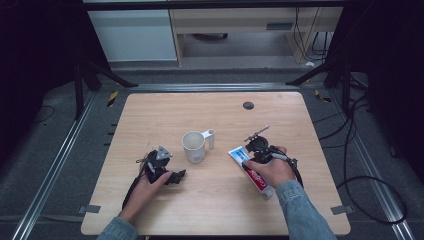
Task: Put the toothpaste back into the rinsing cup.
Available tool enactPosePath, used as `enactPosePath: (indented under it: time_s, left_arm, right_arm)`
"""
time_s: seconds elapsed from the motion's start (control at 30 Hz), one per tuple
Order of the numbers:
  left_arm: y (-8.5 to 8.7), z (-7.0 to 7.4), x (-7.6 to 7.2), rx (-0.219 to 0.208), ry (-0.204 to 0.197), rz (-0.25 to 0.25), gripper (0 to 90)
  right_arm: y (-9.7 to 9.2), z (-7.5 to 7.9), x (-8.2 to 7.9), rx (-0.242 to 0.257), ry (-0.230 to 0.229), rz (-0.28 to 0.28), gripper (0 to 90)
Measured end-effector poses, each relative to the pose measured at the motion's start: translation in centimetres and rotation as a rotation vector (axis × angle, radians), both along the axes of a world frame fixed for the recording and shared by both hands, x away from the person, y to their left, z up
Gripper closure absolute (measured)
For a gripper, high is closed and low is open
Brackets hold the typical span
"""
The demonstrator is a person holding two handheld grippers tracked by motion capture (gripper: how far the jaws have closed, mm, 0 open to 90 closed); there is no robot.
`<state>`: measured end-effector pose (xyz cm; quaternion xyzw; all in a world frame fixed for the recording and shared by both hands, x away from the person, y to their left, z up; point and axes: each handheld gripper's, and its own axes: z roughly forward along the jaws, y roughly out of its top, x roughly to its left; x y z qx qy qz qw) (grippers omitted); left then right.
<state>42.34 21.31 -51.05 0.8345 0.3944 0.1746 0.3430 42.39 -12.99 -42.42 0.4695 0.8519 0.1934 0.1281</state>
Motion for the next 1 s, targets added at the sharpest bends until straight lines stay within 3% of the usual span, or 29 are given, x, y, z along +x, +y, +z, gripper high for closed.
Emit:
enactPosePath:
  time_s: [0.63, 1.0]
  left_arm:
    - [0.0, 0.0, 0.0, 0.000, 0.000, 0.000, 0.0]
    - [0.0, 0.0, 0.0, -0.004, -0.001, 0.002, 0.0]
  right_arm:
    - [2.1, -2.6, 3.3, -0.064, 0.115, 0.019, 33.5]
    - [2.8, -3.3, 4.3, -0.101, 0.166, 0.028, 34.7]
